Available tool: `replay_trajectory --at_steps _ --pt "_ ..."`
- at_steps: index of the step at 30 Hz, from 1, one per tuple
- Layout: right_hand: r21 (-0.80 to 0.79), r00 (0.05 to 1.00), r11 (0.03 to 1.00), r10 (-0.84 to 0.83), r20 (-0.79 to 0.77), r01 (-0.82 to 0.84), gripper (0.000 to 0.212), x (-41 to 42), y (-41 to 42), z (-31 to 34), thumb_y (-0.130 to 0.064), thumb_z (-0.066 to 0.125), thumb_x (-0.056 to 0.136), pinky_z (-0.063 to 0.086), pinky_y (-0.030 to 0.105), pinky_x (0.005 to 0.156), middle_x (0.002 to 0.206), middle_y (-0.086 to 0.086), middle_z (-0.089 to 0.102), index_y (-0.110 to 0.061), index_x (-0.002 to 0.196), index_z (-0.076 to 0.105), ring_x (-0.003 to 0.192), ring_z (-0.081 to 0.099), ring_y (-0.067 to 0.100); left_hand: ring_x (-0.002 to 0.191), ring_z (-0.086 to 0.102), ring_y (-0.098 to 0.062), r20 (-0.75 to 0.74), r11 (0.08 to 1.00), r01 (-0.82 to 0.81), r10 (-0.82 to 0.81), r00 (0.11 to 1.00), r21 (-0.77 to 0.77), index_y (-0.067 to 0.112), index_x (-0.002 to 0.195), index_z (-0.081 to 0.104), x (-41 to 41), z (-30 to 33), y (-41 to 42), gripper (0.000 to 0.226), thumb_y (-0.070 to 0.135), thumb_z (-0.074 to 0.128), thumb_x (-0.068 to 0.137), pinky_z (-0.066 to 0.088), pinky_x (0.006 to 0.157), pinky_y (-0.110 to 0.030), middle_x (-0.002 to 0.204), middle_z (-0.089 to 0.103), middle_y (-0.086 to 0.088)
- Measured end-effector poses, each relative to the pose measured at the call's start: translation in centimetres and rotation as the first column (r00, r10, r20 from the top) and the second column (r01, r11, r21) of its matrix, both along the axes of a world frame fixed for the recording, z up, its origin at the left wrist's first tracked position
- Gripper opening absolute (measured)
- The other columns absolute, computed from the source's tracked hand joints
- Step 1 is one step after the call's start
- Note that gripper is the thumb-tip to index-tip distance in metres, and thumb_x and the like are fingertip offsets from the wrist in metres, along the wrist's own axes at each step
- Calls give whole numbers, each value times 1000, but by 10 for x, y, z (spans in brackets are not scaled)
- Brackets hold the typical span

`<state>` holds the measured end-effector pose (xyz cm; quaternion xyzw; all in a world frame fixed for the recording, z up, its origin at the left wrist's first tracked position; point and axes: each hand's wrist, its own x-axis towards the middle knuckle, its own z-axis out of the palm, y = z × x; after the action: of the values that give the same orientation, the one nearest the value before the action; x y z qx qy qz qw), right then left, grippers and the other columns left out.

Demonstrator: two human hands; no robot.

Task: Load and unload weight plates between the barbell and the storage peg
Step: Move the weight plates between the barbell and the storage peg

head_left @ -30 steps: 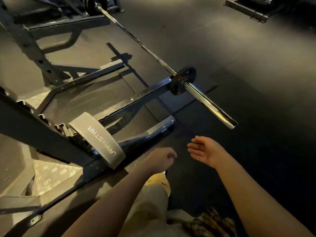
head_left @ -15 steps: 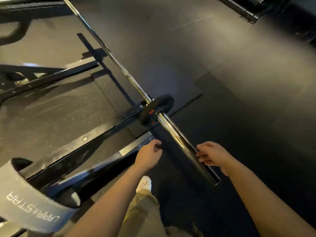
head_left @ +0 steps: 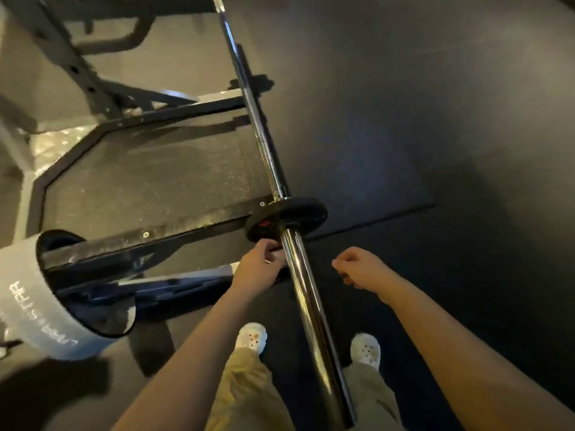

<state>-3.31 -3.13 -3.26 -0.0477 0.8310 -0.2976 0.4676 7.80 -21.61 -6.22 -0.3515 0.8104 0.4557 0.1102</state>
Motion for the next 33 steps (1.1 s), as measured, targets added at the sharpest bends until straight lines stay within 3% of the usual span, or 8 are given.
replay_trajectory --at_steps 4,11,14,17,20,22,29,33 --pt "2 961 961 276 -23 -276 29 -29 15 2 -34 54 97 48 34 93 117 -2 55 -22 123 52 108 56 17 79 52 4 27 961 -258 256 966 99 22 126 52 13 -6 62 33 24 59 94 38 63 -13 92 55 14" --pt "98 877 882 470 -101 -461 12 -42 6 -7 -34 56 95 51 39 89 104 2 60 -23 101 54 98 59 20 94 59 -1 -37 857 -445 469 882 260 29 110 60 49 7 118 17 25 61 93 45 72 -16 101 63 11" --pt "33 815 818 575 -65 -575 9 -16 -25 -11 -33 58 94 51 32 78 100 1 59 -25 94 54 92 59 18 100 56 -3 -20 780 -577 599 801 242 26 116 59 90 10 112 22 23 59 94 46 83 -22 107 60 11" --pt "-12 748 748 663 -30 -663 7 9 -46 -13 -33 60 93 49 27 73 103 -1 58 -30 94 54 88 59 12 96 55 -4 -6 684 -708 720 694 176 25 117 57 121 6 103 22 22 57 96 45 75 -20 105 57 10" --pt "9 724 725 688 -57 -689 16 13 -57 -9 -33 61 92 50 27 76 109 -1 57 -28 105 54 92 58 11 101 55 -8 17 663 -727 736 676 180 22 120 56 119 -3 95 25 22 57 95 46 84 -25 110 59 6" --pt "44 706 715 697 -124 -698 27 1 -60 -5 -33 60 92 45 22 67 112 -2 57 -24 117 52 87 55 6 103 54 -8 -9 693 -696 710 704 188 21 121 57 102 -4 90 26 22 57 95 46 89 -27 111 59 6" --pt "197 678 776 623 -391 -599 57 -56 -67 -2 -30 59 94 47 34 83 139 10 38 -23 143 30 106 53 21 87 54 0 -93 765 -620 639 763 173 21 121 56 59 4 72 25 23 56 96 41 68 -12 99 57 11" --pt "259 579 706 696 -424 -659 56 -74 -86 -5 -30 59 93 45 34 79 138 9 35 -23 140 28 107 53 26 91 57 -9 -64 766 -624 638 767 156 21 127 52 42 8 52 31 23 56 96 50 86 -31 91 54 13"
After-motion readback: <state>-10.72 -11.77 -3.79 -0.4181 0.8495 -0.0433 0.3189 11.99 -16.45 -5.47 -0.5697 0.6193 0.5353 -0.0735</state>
